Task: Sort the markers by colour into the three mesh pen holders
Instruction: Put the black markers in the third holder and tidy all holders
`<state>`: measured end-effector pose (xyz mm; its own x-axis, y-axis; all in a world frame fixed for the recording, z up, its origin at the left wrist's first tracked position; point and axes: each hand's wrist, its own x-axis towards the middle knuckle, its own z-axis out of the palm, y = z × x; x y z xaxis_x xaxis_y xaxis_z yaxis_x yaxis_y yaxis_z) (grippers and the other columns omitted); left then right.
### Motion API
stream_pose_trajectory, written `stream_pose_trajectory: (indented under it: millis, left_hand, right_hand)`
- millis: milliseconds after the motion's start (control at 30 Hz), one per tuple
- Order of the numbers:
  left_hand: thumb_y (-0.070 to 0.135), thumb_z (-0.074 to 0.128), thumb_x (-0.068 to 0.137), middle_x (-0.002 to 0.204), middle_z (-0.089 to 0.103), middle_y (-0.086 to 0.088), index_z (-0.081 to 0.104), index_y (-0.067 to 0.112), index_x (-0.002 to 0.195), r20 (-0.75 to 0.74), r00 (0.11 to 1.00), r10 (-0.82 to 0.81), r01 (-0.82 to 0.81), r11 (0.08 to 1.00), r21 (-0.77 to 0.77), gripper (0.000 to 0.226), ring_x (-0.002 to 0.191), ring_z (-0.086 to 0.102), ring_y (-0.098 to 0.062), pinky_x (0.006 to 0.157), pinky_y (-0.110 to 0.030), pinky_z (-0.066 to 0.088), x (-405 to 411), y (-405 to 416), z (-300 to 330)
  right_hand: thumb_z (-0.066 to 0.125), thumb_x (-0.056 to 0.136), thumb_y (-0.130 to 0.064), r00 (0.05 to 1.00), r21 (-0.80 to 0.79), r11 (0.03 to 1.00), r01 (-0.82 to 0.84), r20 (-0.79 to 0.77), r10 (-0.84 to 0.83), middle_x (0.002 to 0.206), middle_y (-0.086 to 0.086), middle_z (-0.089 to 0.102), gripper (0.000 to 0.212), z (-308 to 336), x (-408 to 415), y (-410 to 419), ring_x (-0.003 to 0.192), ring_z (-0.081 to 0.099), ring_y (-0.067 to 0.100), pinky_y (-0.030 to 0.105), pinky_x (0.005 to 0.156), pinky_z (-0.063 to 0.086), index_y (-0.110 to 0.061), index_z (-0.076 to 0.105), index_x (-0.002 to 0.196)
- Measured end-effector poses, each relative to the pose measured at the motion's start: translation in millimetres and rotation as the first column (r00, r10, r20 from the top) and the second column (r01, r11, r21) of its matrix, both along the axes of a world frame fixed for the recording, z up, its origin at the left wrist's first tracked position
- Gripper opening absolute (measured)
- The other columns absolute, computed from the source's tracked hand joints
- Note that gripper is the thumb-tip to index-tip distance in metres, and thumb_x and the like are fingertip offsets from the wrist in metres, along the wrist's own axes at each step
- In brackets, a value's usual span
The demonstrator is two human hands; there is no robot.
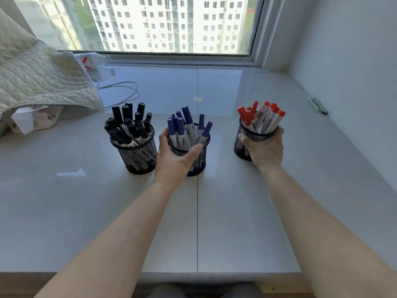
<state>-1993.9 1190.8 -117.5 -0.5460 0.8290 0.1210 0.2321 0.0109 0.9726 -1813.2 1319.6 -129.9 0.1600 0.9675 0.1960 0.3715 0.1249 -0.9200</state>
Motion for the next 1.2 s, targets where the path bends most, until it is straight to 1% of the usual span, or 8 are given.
stream_pose_trajectory:
  millis: [100, 300, 400, 533, 767, 900, 1000, 1200]
  left_hand:
    - [0.044, 0.074, 0.070, 0.110, 0.056, 0.021, 0.028, 0.040, 0.132, -0.021, 1.000, -0.006, 0.005, 0.999, -0.054, 0.078, 0.096, 0.052, 0.012, 0.077, -0.011, 0.035, -0.4, -3.2, 4.8]
    - [0.045, 0.069, 0.076, 0.144, 0.039, -0.001, 0.021, 0.021, 0.144, 0.068, 0.993, 0.099, -0.094, 0.993, -0.073, 0.086, 0.131, 0.038, -0.013, 0.108, -0.032, 0.033, 15.4, -17.0, 10.1]
    - [0.038, 0.068, 0.080, 0.136, 0.041, -0.004, 0.028, 0.015, 0.139, 0.168, 0.954, 0.248, -0.245, 0.969, -0.042, 0.075, 0.117, 0.047, -0.011, 0.096, -0.025, 0.039, 39.1, -33.3, 5.0]
    - [0.028, 0.063, 0.085, 0.108, 0.052, 0.005, 0.040, 0.019, 0.124, 0.120, 0.956, 0.269, -0.268, 0.963, -0.019, 0.047, 0.078, 0.054, 0.007, 0.064, -0.008, 0.041, 74.4, -55.8, -0.3]
    - [0.025, 0.055, 0.090, 0.077, 0.052, 0.010, 0.052, 0.025, 0.101, 0.033, 0.998, 0.052, -0.055, 0.995, 0.086, 0.012, 0.057, 0.049, 0.007, 0.054, -0.005, 0.039, 105.4, -68.5, 16.6]
    - [0.027, 0.055, 0.090, 0.073, 0.050, 0.011, 0.054, 0.026, 0.098, -0.020, 0.999, 0.040, -0.038, 0.991, 0.131, 0.008, 0.055, 0.046, 0.005, 0.052, -0.006, 0.038, 103.8, -68.5, 26.8]
    - [0.029, 0.054, 0.090, 0.075, 0.051, 0.012, 0.056, 0.030, 0.094, -0.074, 0.997, 0.023, -0.011, 0.988, 0.154, 0.004, 0.057, 0.045, 0.004, 0.054, -0.007, 0.037, 97.9, -66.2, 35.6]
    - [0.040, 0.058, 0.085, 0.083, 0.048, 0.018, 0.063, 0.030, 0.087, -0.358, 0.934, -0.021, 0.087, 0.982, 0.169, 0.012, 0.073, 0.048, -0.003, 0.067, -0.013, 0.037, 101.0, -60.1, 49.4]
  right_hand:
    - [0.080, 0.057, -0.040, 1.000, -0.009, 1.000, -0.025, 0.001, 0.025, 0.108, -0.013, 0.054, 0.073, -2.7, 8.3, -27.3, 0.092, 0.050, 0.005, 0.021, 0.076, 0.037, -0.024, 0.040, 0.116]
    - [0.079, 0.056, -0.040, 0.999, -0.030, 0.998, -0.050, 0.001, 0.050, 0.110, -0.013, 0.055, 0.072, -0.2, 21.0, -79.1, 0.097, 0.053, 0.007, 0.024, 0.080, 0.039, -0.027, 0.040, 0.114]
    - [0.077, 0.054, -0.043, 0.997, -0.039, 0.997, -0.073, -0.001, 0.073, 0.114, -0.010, 0.055, 0.074, -1.4, 27.7, -105.3, 0.104, 0.054, 0.011, 0.028, 0.084, 0.044, -0.028, 0.039, 0.116]
    - [0.075, 0.050, -0.047, 0.997, -0.039, 0.996, -0.078, -0.015, 0.078, 0.117, -0.009, 0.053, 0.080, -4.6, 31.5, -136.3, 0.110, 0.052, 0.013, 0.033, 0.090, 0.047, -0.029, 0.038, 0.119]
    - [0.078, 0.053, -0.046, 0.995, -0.063, 0.993, -0.101, 0.016, 0.102, 0.125, -0.008, 0.048, 0.090, 2.7, 33.0, -157.8, 0.119, 0.046, 0.015, 0.037, 0.097, 0.045, -0.028, 0.035, 0.130]
    - [0.072, 0.058, -0.062, 0.976, -0.137, 0.974, -0.179, 0.098, 0.193, 0.143, -0.010, 0.029, 0.105, 4.0, 57.9, -172.7, 0.134, 0.023, 0.011, 0.028, 0.105, 0.025, -0.032, 0.015, 0.142]
    - [0.057, 0.072, -0.062, 0.971, -0.016, 0.985, -0.173, 0.165, 0.173, 0.131, -0.008, 0.037, 0.081, 13.3, 78.0, -180.0, 0.126, 0.032, 0.011, 0.028, 0.102, 0.030, -0.025, 0.027, 0.138]
    - [0.059, 0.081, -0.044, 0.954, 0.163, 0.973, -0.162, 0.277, 0.112, 0.083, -0.012, 0.049, 0.028, 47.8, 78.4, -164.6, 0.083, 0.048, 0.011, 0.022, 0.068, 0.040, -0.027, 0.054, 0.103]
